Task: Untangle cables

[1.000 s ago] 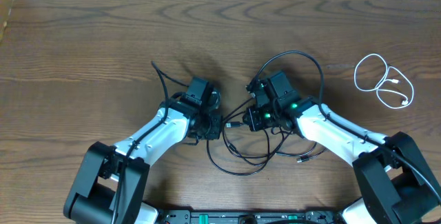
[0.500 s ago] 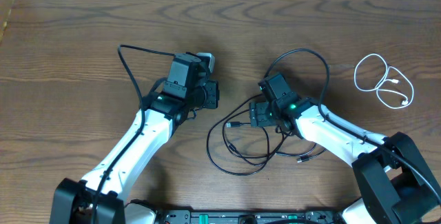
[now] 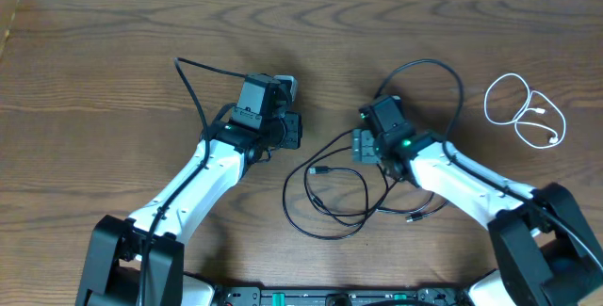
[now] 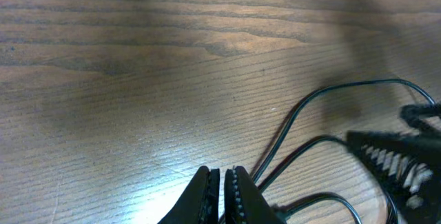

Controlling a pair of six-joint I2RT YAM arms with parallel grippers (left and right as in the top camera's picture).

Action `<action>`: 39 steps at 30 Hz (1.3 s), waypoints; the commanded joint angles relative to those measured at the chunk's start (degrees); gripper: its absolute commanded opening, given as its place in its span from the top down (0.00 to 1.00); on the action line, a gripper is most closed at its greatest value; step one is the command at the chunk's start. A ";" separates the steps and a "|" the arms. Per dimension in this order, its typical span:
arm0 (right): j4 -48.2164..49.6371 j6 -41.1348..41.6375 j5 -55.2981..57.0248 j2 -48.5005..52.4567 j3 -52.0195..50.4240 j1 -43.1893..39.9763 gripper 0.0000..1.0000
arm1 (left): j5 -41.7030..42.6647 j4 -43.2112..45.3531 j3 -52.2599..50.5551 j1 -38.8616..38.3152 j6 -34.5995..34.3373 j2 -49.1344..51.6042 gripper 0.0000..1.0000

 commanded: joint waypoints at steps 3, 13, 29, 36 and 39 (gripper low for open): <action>-4.87 0.35 1.79 -4.31 0.15 -5.40 0.25 | -0.79 -0.07 0.22 0.24 0.76 -0.11 0.87; -16.87 -0.07 -0.33 -4.79 0.09 -13.46 0.43 | -0.79 -0.07 0.22 0.24 0.76 -0.11 0.84; -11.96 2.51 -12.63 -3.76 -3.39 -12.68 0.99 | -14.08 -0.96 0.20 0.28 0.72 -0.11 0.84; 5.38 2.89 -15.34 -3.63 -4.44 -8.44 0.99 | -14.86 -1.42 0.20 0.28 0.74 -0.11 0.84; 11.74 2.89 -15.08 -3.61 -4.44 -5.97 0.99 | -17.84 -2.01 0.20 0.31 0.72 -0.11 0.84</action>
